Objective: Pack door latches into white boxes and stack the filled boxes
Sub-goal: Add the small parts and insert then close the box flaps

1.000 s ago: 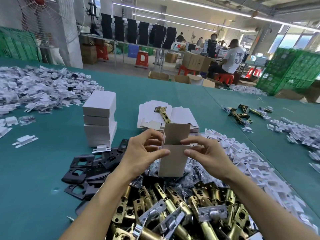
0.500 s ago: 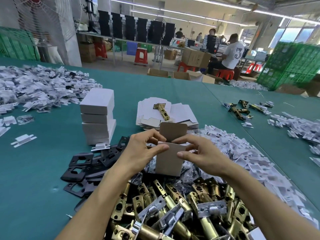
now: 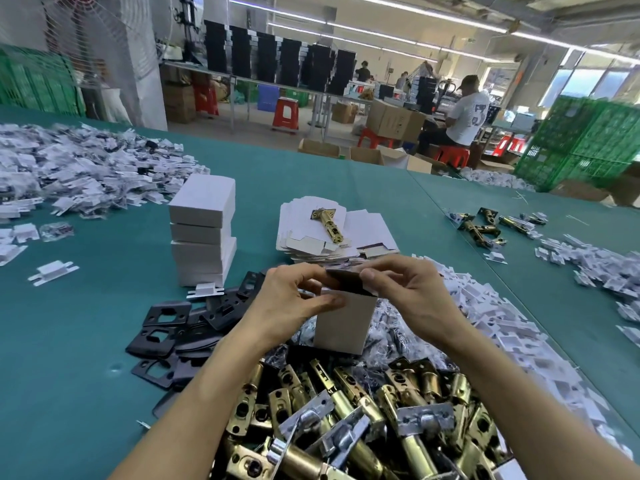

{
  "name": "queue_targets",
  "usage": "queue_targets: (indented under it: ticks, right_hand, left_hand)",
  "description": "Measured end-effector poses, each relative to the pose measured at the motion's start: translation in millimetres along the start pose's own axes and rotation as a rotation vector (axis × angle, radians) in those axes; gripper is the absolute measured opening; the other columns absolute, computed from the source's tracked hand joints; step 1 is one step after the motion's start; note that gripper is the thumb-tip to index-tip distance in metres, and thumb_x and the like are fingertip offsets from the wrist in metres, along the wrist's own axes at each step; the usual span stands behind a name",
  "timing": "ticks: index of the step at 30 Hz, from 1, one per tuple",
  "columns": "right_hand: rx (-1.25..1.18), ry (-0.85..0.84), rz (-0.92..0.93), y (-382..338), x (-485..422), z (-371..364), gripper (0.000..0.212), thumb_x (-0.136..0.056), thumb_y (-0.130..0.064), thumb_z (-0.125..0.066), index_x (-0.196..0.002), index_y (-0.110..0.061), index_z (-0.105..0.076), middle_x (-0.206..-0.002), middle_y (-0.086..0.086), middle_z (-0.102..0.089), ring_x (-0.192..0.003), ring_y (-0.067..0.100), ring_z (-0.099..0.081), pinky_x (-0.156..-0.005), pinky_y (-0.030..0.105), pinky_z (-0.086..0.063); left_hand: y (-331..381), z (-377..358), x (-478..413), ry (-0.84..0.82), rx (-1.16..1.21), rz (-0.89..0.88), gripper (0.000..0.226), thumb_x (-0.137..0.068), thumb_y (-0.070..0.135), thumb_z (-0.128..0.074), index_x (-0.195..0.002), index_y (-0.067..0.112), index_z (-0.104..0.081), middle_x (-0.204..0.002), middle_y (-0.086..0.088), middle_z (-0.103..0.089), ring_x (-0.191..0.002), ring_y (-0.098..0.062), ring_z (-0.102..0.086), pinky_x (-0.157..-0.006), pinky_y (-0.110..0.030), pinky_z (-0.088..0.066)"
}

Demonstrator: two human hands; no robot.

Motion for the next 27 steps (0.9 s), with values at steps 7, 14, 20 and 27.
queue_targets:
  ticks: [7,14,20,27]
  right_hand:
    - [0.075,0.029,0.005,5,4,1,0.015,-0.082,-0.011,-0.078,-0.092,-0.022,-0.078,-0.095,-0.009,-0.076,-0.097,0.004,-0.068,-0.080,0.020,-0.055]
    - [0.133,0.122,0.036,2,5,-3,0.023,-0.078,-0.009,-0.082,-0.088,-0.029,-0.077,-0.087,-0.010,-0.076,-0.087,0.004,-0.071,-0.077,0.022,-0.058]
    - [0.220,0.039,0.084,4,6,-4,0.027,-0.087,-0.007,-0.071,-0.105,-0.028,-0.074,-0.106,-0.011,-0.069,-0.101,0.005,-0.065,-0.088,0.025,-0.056]
    - [0.000,-0.013,-0.003,9,7,6,0.019,-0.079,-0.017,-0.076,-0.097,-0.024,-0.074,-0.097,-0.005,-0.074,-0.096,0.010,-0.069,-0.084,0.023,-0.056]
  left_hand:
    - [0,2,1,0.063,0.101,-0.004,0.031,-0.067,0.014,-0.092,-0.086,0.026,-0.071,-0.093,0.005,-0.077,-0.083,-0.014,-0.075,-0.074,-0.036,-0.063]
    - [9,2,2,0.034,0.093,0.000,0.032,-0.073,0.042,-0.086,-0.096,0.036,-0.065,-0.094,0.006,-0.075,-0.080,-0.010,-0.074,-0.067,-0.021,-0.055]
    - [11,4,1,0.067,0.222,0.006,0.013,-0.076,0.031,-0.076,-0.088,0.026,-0.076,-0.098,0.004,-0.076,-0.089,-0.023,-0.075,-0.075,-0.038,-0.063]
    - [7,6,-1,-0.003,0.308,0.051,0.008,-0.087,0.008,-0.069,-0.093,0.013,-0.071,-0.108,-0.007,-0.073,-0.101,-0.018,-0.072,-0.075,-0.032,-0.062]
Point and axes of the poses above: each hand's wrist, its own x-axis away from the middle knuckle, its own z-axis out of the back of the hand, y = z × x, the point moved 4 cm from there along -x, towards the middle knuckle
